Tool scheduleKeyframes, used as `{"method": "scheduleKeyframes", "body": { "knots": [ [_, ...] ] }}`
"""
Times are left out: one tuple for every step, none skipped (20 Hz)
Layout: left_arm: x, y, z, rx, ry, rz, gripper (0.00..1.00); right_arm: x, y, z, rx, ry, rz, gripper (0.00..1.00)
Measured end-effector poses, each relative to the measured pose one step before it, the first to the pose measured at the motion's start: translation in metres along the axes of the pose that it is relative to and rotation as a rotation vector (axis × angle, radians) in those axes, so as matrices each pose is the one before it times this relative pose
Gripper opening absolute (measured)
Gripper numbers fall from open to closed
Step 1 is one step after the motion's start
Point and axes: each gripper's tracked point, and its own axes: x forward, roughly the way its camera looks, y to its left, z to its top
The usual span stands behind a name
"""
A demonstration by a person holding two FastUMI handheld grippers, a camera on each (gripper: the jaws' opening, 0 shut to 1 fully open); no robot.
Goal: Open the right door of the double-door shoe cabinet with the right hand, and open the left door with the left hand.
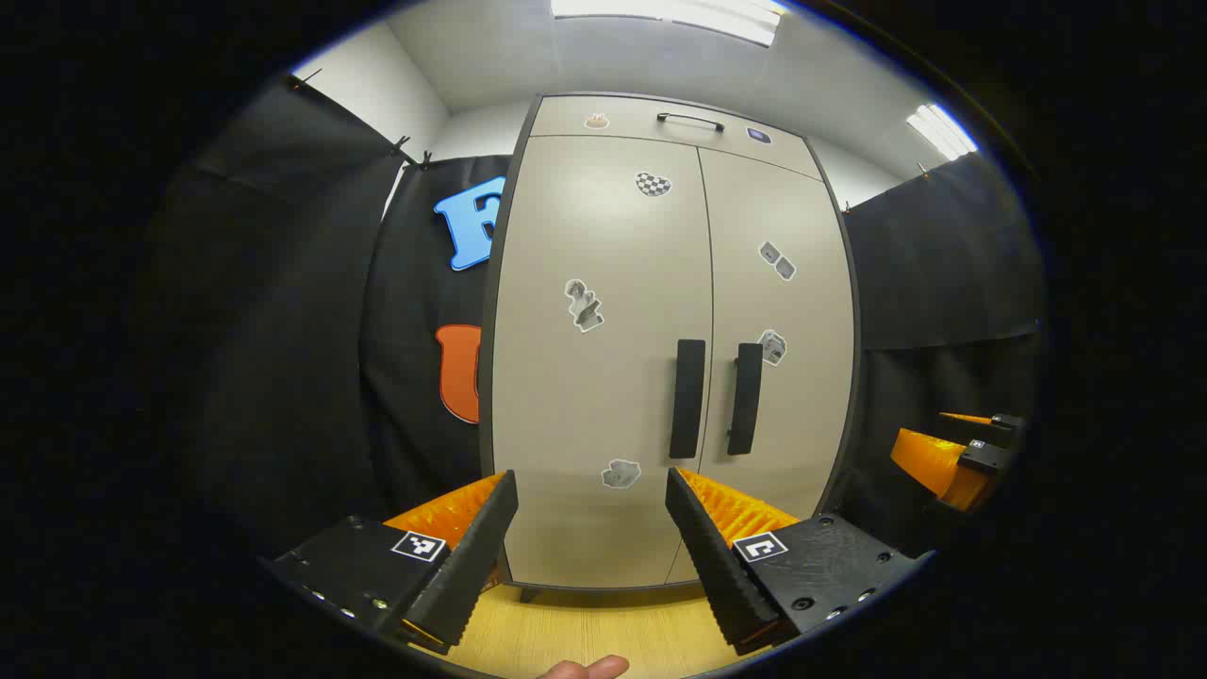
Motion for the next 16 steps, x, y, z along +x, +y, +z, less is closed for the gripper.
{"method": "scheduleKeyframes", "body": {
  "knots": [
    [-0.00043, -0.00133, -0.00041, 0.00223, 0.00154, -0.00353, 0.95, 0.00069, -0.00092, -0.00045, 0.00349, 0.00188, -0.0014, 0.98],
    [0.00093, -0.00077, 0.00034, 0.00166, -0.00164, 0.00052, 0.95, -0.00052, -0.00079, -0.00117, 0.0036, 0.00101, -0.00164, 0.98],
    [0.0004, 0.00087, -0.00045, -0.00022, -0.00094, 0.00146, 0.95, 0.0011, -0.00105, -0.0008, 0.00301, 0.00029, -0.00122, 0.98],
    [-0.00039, -0.00013, 0.0, -0.00259, -0.00062, -0.00252, 0.95, 0.00177, -0.00081, -0.00115, 0.0017, 0.00117, -0.00268, 1.0],
    [0.00033, -0.00027, 0.00058, -0.00424, 0.0002, -0.00044, 0.95, 0.00106, -0.00122, -0.00053, 0.00057, 0.00116, -0.00329, 1.0],
    [0.00104, 0.00052, 0.00028, -0.00523, -0.00084, -0.00067, 0.95, 0.00012, -0.00054, -0.00074, 0.00093, 0.0009, -0.00322, 1.0],
    [0.00052, 0.00056, -0.00012, -0.00742, 0.00118, -0.00105, 0.95, 0.00014, -0.00069, 0.00016, 0.00242, -0.00017, -0.00207, 1.0],
    [0.00012, -0.00014, -0.00016, -0.00762, 0.00198, -0.0012, 0.95, 0.00101, -0.00054, -0.00052, 0.00315, -0.00026, -0.00189, 1.0],
    [0.00111, 0.00066, 0.00009, -0.00389, 0.00177, 0.00117, 0.95, 0.00025, -0.00008, -0.00028, 0.00256, 0.00038, -0.00099, 1.0],
    [0.00142, 0.00189, -0.00034, 0.00076, 0.00164, 0.0052, 0.95, 0.00114, -0.00044, -0.00014, 0.002, 0.00105, -0.00041, 1.0],
    [0.00136, 0.00126, -0.00034, 0.00217, 0.00084, 0.00474, 0.95, 0.00063, -0.00055, 0.00012, 0.00129, 0.00027, -0.00083, 1.0],
    [0.00039, 0.00015, -0.00141, 0.00076, 0.00348, 0.00079, 0.95, 0.00063, -0.00086, -0.00127, 0.00091, 0.00036, -0.00131, 1.0],
    [0.00121, -0.00083, -0.00135, -0.00086, 0.00369, -0.00106, 0.95, 0.00092, -0.00039, -0.00068, -0.00044, 0.00215, -0.00195, 1.0],
    [0.00123, -0.00067, -0.00009, -0.00067, 0.00149, -0.00164, 0.95, 0.00151, 0.00017, -0.0017, -0.00154, 0.00261, -0.00161, 1.0],
    [0.00113, -0.00063, -0.00059, 0.00066, 0.00093, -0.00056, 0.95, 0.00116, -0.00014, -0.00099, -0.00096, 0.00325, 0.00008, 1.0],
    [0.0014, 0.00016, -0.00052, 0.0011, -0.00023, -0.00018, 0.95, 0.00065, 0.00077, -0.00074, 0.00045, 0.00265, 0.00177, 1.0]
  ]
}}
